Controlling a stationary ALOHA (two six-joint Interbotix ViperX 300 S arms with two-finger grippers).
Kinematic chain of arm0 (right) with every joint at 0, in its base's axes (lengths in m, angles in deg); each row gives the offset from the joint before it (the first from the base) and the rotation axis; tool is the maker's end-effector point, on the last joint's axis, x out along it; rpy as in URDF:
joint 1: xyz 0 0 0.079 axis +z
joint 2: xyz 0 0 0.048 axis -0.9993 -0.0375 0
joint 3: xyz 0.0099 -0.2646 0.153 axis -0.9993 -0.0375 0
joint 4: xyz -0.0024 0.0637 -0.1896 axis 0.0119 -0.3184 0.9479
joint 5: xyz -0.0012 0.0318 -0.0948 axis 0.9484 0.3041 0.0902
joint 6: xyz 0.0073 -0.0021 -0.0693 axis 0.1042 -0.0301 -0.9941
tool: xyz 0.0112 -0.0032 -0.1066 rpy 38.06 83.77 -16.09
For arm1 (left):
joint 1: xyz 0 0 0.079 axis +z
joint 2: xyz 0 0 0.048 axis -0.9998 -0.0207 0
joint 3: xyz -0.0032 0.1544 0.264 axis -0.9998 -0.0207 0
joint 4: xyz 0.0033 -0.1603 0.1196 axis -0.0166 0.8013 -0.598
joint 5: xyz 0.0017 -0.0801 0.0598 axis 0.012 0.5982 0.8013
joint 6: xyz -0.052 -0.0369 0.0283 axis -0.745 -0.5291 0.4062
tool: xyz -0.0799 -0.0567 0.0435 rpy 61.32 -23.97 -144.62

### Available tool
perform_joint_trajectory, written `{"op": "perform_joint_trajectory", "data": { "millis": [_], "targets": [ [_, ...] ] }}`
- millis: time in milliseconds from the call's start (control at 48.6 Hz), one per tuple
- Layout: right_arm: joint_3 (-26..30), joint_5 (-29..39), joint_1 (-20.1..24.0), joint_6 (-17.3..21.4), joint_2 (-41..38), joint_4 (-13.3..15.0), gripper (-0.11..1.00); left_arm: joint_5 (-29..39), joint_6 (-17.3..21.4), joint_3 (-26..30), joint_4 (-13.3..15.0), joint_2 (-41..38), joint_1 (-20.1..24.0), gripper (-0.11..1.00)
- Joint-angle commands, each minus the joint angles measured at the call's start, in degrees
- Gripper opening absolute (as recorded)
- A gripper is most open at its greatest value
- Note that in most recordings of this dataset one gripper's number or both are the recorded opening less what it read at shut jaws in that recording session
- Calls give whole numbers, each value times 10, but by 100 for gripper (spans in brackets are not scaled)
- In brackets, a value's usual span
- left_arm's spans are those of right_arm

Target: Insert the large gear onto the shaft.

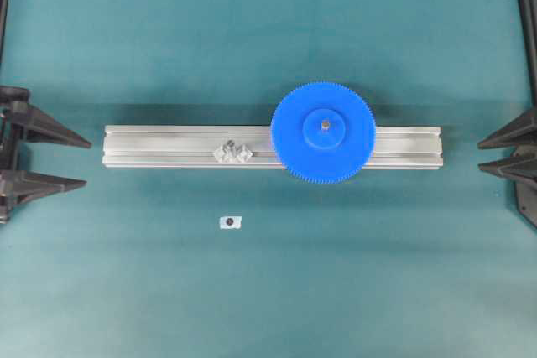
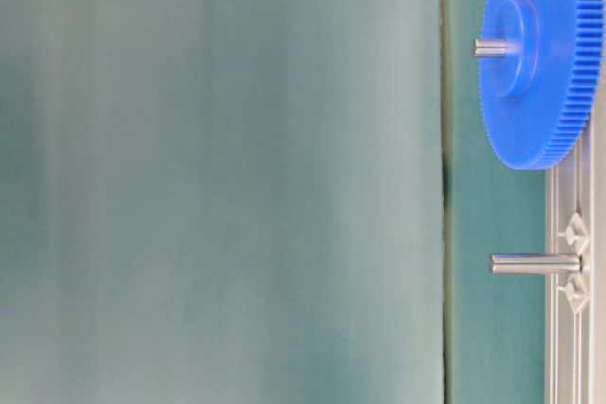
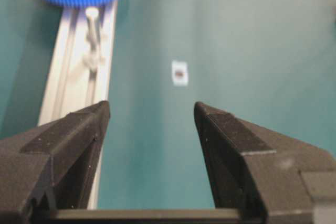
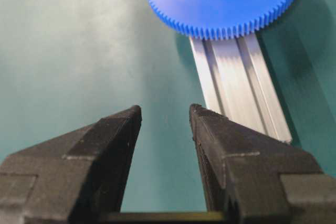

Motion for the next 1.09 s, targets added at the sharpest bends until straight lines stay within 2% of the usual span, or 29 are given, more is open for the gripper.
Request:
{"op": "perform_joint_trajectory", "data": {
  "millis": [0,391,782,1070],
  "targets": [
    [6,-6,-1,4,-12,1,51,0,8,-11,-3,16,10,66],
    [6,-6,-9,5,-13,0,51,-10,26,-75,-3,54,18,66],
    [6,-6,-9,5,-12,0,51,-93,23,-132,-3,54,18,66],
    [6,-6,-9,5,-12,1,51,-101,23,-134,-3,53,18,66]
  ]
}}
